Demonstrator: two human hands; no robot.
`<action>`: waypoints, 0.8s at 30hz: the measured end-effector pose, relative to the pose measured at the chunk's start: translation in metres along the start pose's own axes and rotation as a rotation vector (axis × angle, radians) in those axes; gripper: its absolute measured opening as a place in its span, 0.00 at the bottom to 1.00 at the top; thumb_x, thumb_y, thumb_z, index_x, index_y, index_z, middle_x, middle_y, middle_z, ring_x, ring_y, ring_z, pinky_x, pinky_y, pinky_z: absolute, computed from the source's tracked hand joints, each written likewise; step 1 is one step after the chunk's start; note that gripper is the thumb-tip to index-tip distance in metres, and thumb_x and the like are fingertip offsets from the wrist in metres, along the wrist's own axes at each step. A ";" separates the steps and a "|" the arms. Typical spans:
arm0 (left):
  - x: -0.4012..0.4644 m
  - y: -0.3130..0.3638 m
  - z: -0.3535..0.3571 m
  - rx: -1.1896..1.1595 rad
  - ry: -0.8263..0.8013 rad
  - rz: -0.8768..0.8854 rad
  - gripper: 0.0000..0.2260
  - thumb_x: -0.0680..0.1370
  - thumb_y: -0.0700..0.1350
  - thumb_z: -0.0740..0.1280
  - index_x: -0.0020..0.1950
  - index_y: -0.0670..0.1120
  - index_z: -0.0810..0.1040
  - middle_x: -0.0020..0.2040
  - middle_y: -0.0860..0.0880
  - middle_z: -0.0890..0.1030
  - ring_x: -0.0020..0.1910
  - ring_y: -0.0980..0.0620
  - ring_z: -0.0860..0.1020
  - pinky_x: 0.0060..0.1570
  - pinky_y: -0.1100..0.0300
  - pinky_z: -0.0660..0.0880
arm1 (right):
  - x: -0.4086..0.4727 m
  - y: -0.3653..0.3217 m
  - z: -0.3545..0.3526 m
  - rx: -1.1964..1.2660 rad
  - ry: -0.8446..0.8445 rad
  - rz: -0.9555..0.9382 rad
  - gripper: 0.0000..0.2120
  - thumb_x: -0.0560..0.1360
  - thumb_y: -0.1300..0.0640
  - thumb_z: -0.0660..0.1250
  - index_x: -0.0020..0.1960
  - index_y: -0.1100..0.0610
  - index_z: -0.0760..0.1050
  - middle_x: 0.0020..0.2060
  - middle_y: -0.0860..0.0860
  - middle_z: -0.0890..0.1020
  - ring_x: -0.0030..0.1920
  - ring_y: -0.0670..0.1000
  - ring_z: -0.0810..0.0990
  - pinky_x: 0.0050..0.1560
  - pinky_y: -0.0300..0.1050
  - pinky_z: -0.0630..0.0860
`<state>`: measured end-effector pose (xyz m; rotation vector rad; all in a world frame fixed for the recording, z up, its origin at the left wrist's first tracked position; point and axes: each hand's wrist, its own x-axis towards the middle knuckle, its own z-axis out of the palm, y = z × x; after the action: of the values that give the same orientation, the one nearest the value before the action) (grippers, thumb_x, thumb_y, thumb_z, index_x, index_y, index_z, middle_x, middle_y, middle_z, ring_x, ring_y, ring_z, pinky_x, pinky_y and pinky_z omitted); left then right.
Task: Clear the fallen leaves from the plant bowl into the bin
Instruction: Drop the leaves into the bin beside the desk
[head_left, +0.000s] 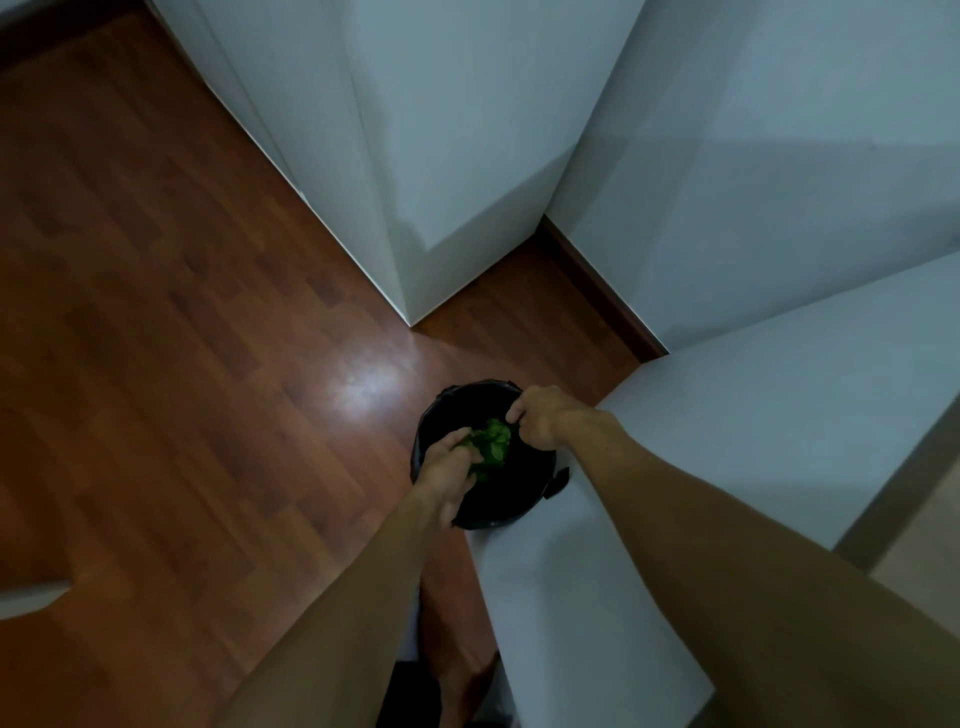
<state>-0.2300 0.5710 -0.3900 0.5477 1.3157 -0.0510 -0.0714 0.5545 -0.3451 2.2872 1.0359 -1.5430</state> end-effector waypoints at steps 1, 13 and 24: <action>0.000 0.000 0.000 -0.004 -0.005 -0.002 0.24 0.79 0.32 0.58 0.75 0.45 0.65 0.64 0.45 0.73 0.60 0.49 0.72 0.61 0.58 0.69 | -0.002 0.000 -0.002 -0.005 -0.010 0.001 0.19 0.79 0.62 0.63 0.69 0.54 0.74 0.69 0.57 0.74 0.66 0.56 0.76 0.68 0.49 0.74; -0.005 -0.006 0.000 0.141 -0.037 -0.064 0.22 0.82 0.44 0.59 0.77 0.45 0.62 0.71 0.45 0.71 0.69 0.45 0.70 0.66 0.53 0.67 | -0.026 -0.002 -0.008 0.069 0.073 -0.075 0.18 0.80 0.56 0.64 0.70 0.52 0.73 0.69 0.56 0.72 0.62 0.54 0.76 0.56 0.40 0.72; -0.070 0.040 -0.005 0.369 -0.021 0.016 0.26 0.82 0.48 0.59 0.79 0.45 0.56 0.79 0.44 0.59 0.77 0.44 0.60 0.74 0.50 0.61 | -0.119 -0.016 -0.028 0.166 0.204 -0.140 0.20 0.81 0.46 0.63 0.69 0.54 0.74 0.66 0.55 0.77 0.63 0.56 0.76 0.64 0.48 0.74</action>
<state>-0.2394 0.5893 -0.3117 0.8675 1.2878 -0.2897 -0.0864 0.5287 -0.2253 2.5800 1.1820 -1.5230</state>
